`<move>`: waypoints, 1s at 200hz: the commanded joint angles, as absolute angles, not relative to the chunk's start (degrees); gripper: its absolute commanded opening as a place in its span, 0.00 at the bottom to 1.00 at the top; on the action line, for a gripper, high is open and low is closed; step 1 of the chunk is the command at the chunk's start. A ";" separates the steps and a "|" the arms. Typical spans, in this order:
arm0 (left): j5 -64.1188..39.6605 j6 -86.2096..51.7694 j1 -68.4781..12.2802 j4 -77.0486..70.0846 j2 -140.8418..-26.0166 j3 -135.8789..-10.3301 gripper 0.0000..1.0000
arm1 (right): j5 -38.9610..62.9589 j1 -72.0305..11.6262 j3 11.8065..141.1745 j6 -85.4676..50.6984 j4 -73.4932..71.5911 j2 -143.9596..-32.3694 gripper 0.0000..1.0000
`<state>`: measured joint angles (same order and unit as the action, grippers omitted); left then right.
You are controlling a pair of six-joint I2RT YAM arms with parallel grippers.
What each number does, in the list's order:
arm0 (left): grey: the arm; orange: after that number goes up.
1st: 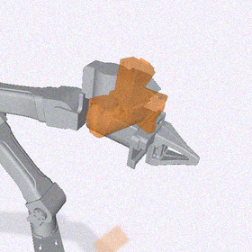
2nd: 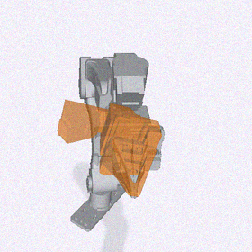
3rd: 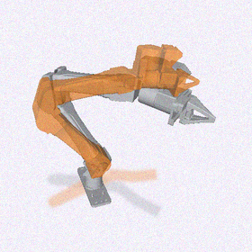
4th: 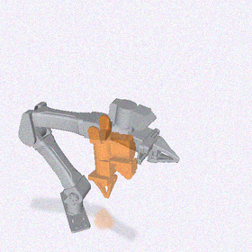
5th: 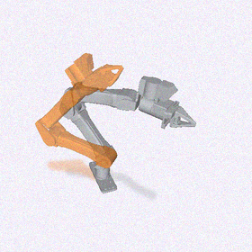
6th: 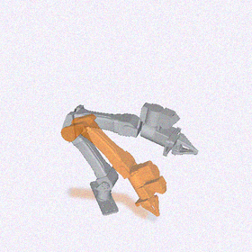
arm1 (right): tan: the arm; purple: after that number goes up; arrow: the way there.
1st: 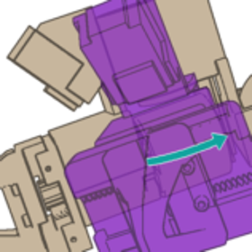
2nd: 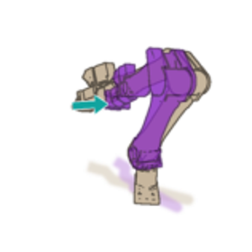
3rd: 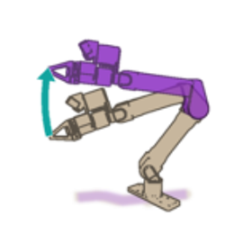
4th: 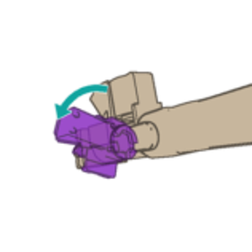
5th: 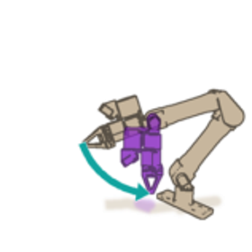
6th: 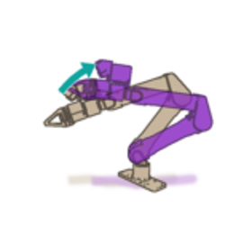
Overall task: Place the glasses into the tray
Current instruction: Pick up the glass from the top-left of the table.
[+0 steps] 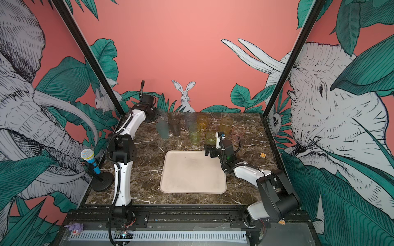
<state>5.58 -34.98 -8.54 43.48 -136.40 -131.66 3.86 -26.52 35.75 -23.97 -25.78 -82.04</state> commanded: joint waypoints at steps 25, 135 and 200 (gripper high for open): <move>6.63 -34.85 -8.22 44.29 -134.41 -133.16 0.03 | 3.72 -26.70 37.32 -24.30 -26.85 -83.06 0.99; 6.86 -30.78 -8.06 45.49 -125.36 -128.53 0.00 | 4.17 -26.70 37.35 -24.08 -26.19 -82.13 0.99; 7.30 -27.67 -7.76 51.15 -117.54 -127.14 0.00 | 5.36 -26.71 37.53 -23.82 -25.78 -81.64 0.99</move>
<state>6.48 -29.52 -8.32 48.18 -124.29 -128.16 4.73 -26.52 36.40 -23.99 -24.84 -83.15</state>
